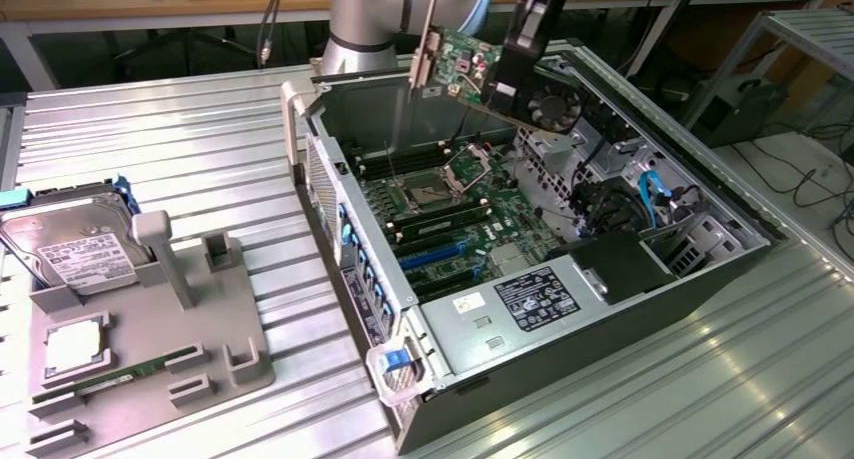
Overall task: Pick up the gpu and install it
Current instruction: 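Insert the gpu into the slot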
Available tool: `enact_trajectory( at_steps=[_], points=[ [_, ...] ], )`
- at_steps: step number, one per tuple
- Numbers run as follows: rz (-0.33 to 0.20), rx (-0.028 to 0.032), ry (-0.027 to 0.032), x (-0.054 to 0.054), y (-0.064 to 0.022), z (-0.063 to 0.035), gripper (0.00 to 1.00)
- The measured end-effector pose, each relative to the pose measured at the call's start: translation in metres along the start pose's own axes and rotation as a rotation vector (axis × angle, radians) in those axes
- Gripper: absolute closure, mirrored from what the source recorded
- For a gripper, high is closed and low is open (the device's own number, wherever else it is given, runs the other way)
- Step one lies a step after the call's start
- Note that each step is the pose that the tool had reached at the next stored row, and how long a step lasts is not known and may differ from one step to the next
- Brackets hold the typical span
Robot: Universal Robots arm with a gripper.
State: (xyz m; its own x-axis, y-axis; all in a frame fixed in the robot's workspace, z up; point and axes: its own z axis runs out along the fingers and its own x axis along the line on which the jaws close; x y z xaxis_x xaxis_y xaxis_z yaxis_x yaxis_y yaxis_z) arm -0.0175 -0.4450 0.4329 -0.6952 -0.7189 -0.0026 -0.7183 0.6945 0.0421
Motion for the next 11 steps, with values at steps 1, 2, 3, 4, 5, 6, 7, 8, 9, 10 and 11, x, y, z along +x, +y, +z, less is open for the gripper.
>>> enact_trajectory(
  at_steps=[1,2,3,4,5,6,7,8,9,10,11],
  points=[
    [-0.012,0.0000,0.0005,0.0000,0.0000,0.0000,0.72],
    [-0.023,0.0000,0.0009,0.0000,0.0000,0.0000,0.72],
    [-0.035,-0.0001,0.0014,0.0000,0.0000,0.0000,0.72],
    [-0.045,-0.0001,0.0018,0.0000,0.0000,0.0000,0.72],
    [-0.056,-0.0001,0.0024,0.0000,0.0000,0.0000,0.72],
    [-0.066,-0.0002,0.0028,0.0000,0.0000,0.0000,0.72],
    [-0.076,-0.0002,0.0031,0.0000,0.0000,0.0000,0.72],
    [-0.087,-0.0003,0.0036,0.0000,0.0000,0.0000,0.72],
    [-0.097,-0.0002,0.0040,0.0000,0.0000,0.0000,0.72],
    [-0.110,-0.0003,0.0045,0.0000,0.0000,0.0000,0.72],
    [-0.118,-0.0003,0.0049,0.0000,0.0000,0.0000,0.72]
  ],
)
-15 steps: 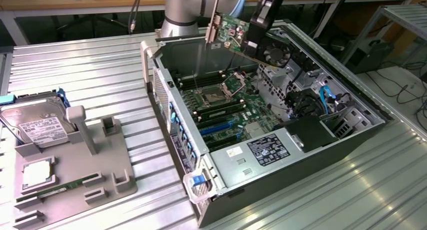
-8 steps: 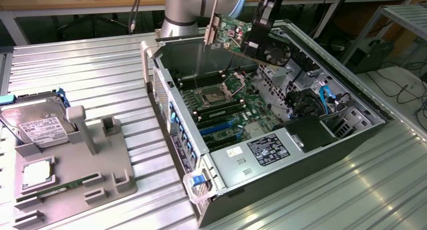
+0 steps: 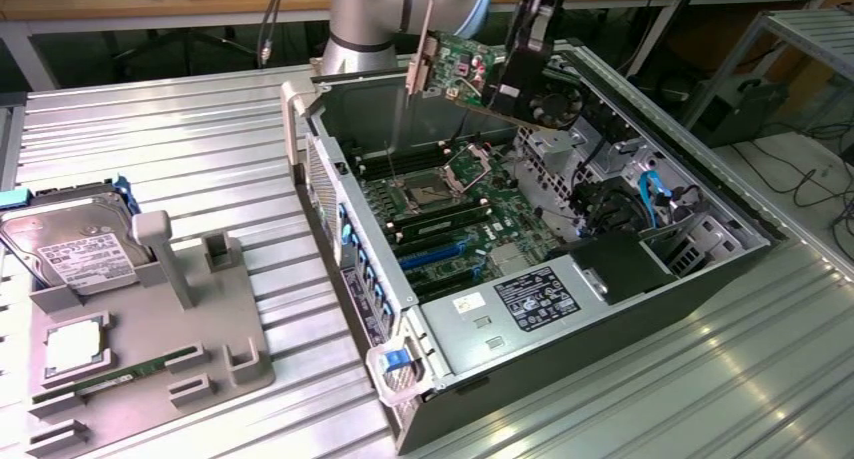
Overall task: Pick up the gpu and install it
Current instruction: 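Insert the gpu into the slot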
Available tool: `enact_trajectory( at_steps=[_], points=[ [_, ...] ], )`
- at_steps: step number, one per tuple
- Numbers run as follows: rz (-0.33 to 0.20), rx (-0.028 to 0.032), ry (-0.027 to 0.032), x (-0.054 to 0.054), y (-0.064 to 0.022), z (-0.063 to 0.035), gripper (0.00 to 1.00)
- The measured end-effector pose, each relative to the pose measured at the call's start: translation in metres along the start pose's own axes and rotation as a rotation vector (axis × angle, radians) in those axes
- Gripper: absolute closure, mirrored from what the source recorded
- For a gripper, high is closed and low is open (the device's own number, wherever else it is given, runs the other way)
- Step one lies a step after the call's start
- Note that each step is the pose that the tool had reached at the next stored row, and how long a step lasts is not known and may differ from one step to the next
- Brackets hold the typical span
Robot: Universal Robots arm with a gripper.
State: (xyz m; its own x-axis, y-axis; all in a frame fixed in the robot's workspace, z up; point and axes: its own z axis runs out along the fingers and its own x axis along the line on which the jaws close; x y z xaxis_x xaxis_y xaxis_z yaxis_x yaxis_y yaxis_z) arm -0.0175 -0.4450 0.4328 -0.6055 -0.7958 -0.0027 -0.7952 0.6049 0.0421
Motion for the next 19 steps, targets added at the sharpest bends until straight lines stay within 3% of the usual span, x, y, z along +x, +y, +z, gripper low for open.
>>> enact_trajectory(
  at_steps=[9,12,19],
  points=[
    [-0.100,-0.0003,0.0043,0.0001,0.0000,0.0000,0.72],
    [-0.168,-0.0005,0.0071,0.0001,-0.0001,0.0000,0.72],
    [-0.249,-0.0007,0.0107,0.0003,-0.0002,-0.0001,0.72]
  ],
)
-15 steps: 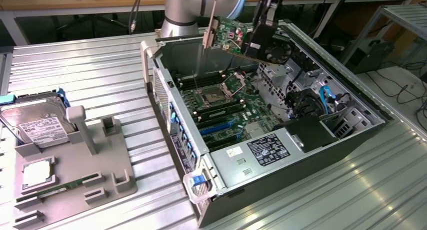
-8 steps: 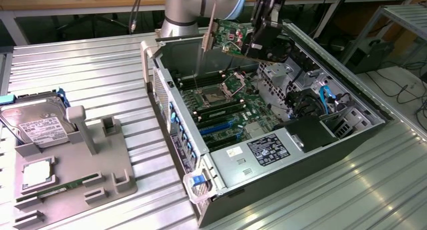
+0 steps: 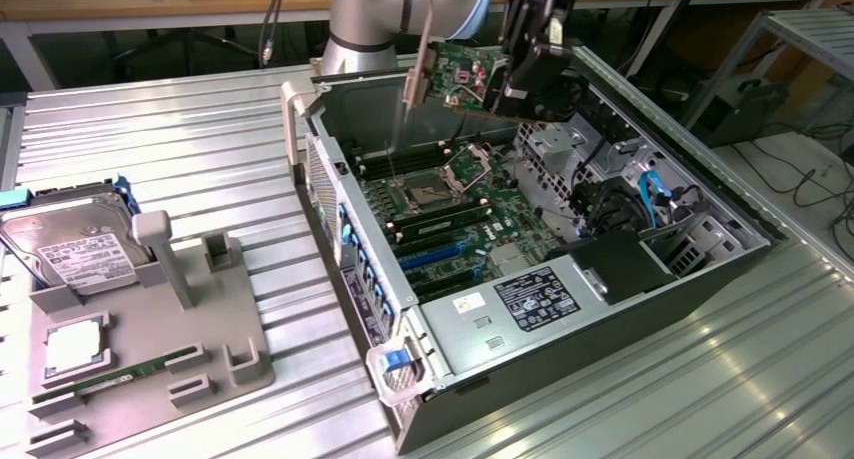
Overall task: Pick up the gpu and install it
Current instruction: 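Insert the gpu into the slot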
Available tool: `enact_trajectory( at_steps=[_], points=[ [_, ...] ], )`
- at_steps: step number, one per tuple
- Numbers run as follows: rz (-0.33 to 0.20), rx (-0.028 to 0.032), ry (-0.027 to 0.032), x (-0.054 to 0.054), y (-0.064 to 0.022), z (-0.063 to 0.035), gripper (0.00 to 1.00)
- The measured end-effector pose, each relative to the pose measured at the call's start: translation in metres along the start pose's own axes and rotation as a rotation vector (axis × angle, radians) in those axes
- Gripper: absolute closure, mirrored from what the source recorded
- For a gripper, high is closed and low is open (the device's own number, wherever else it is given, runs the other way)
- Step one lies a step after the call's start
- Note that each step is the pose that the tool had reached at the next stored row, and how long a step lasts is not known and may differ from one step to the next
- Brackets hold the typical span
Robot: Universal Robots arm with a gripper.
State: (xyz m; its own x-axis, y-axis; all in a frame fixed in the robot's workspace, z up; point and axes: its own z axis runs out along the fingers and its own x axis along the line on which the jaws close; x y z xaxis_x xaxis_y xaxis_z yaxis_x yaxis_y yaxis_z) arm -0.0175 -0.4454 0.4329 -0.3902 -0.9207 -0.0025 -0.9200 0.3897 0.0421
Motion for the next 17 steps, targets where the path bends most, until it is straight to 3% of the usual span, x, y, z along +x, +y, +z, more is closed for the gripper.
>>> enact_trajectory(
  at_steps=[17],
  points=[
    [-0.220,-0.0006,0.0091,0.0004,-0.0002,0.0002,0.72]
  ],
)
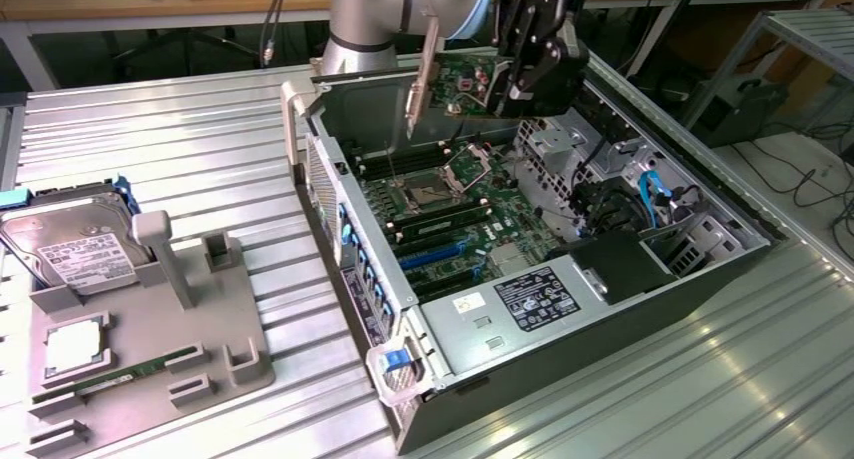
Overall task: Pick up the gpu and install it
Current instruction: 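Insert the gpu into the slot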
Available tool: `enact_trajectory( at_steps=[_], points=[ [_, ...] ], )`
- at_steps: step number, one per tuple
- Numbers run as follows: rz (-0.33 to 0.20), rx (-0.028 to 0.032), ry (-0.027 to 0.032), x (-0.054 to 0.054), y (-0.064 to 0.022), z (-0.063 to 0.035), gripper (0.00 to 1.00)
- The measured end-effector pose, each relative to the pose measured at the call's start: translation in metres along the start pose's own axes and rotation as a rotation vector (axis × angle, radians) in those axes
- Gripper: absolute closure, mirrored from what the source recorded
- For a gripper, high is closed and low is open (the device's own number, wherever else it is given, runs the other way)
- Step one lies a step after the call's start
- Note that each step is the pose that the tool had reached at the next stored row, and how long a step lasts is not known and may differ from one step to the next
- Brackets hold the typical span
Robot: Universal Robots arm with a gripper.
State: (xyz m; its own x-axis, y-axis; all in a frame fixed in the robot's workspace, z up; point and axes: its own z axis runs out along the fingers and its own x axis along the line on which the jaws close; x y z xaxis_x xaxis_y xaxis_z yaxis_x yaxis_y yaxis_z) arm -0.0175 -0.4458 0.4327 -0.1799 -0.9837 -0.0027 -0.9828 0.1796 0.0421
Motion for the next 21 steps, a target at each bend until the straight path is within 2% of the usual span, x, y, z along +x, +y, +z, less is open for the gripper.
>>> enact_trajectory(
  at_steps=[6,9,13,21],
  points=[
    [-0.062,-0.0002,0.0026,0.0000,0.0000,0.0003,0.72],
    [-0.087,0.0018,0.0034,0.0000,0.0000,0.0006,0.72],
    [-0.108,0.0064,0.0036,0.0000,-0.0001,0.0010,0.72],
    [-0.128,0.0069,0.0044,0.0000,-0.0001,0.0013,0.72]
  ],
)
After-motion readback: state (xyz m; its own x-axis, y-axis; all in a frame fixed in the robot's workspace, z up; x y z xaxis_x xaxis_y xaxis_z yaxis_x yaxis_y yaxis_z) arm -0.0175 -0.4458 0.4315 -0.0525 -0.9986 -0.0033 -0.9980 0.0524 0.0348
